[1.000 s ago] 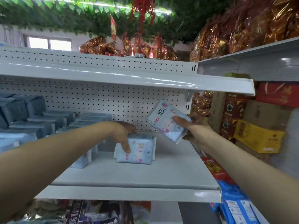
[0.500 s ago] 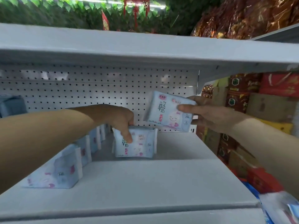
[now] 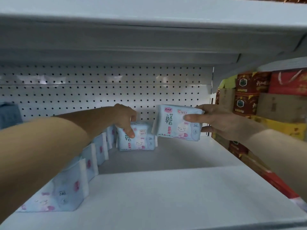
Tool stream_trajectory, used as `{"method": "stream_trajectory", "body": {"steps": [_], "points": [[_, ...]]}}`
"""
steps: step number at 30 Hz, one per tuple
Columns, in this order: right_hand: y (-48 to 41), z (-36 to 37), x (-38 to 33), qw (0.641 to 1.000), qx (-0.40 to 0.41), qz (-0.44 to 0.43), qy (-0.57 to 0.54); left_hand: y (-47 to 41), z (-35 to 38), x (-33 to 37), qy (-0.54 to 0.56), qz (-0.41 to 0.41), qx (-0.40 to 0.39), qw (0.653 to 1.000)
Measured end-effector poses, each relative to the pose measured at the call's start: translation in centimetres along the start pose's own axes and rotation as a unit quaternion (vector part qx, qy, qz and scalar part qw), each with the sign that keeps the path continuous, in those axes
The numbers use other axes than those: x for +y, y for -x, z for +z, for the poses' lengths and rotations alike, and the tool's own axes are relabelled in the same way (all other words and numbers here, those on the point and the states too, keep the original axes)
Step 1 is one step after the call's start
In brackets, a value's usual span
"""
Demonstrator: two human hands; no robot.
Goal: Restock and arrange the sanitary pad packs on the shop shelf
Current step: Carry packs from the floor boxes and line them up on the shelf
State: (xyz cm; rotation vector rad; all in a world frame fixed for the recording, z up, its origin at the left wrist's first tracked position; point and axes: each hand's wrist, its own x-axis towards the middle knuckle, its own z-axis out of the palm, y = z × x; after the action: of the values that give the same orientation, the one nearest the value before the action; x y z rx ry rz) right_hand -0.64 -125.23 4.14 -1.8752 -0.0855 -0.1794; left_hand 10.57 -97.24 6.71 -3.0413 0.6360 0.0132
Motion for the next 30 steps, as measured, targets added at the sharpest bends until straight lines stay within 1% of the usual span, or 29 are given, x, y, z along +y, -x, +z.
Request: {"method": "stream_trajectory", "body": {"steps": [8,12,17,20,22,24,27,30], "points": [[-0.9,1.7,0.7,1.000,0.007,-0.007,0.009,-1.8,1.4,-2.1,-0.030,-0.015,0.075,0.997],[-1.6,2.6,1.2,0.999,0.017,-0.019,0.020,-2.8,2.5,-2.8,-0.017,-0.023,0.114,0.993],[-2.2,3.3,1.7,0.999,0.011,-0.016,0.026,-2.9,3.1,-2.6,-0.080,-0.021,0.153,0.985],[-2.4,3.6,1.7,0.999,0.017,-0.020,0.026,-3.0,3.2,-2.7,-0.093,-0.019,0.172,0.981],[-2.4,3.8,1.8,0.999,0.015,-0.019,0.024,-2.9,3.1,-2.6,-0.101,-0.024,0.166,0.981],[-2.5,4.0,1.7,1.000,0.008,-0.012,0.027,-2.8,2.8,-2.5,-0.095,-0.026,0.138,0.985],[-2.6,4.4,1.4,1.000,-0.015,0.001,0.022,-1.6,1.2,-2.4,-0.032,-0.039,0.086,0.995],[-3.0,5.1,1.0,0.999,-0.032,0.013,0.010,0.1,-1.6,-1.9,0.040,-0.022,0.099,0.994]]}}
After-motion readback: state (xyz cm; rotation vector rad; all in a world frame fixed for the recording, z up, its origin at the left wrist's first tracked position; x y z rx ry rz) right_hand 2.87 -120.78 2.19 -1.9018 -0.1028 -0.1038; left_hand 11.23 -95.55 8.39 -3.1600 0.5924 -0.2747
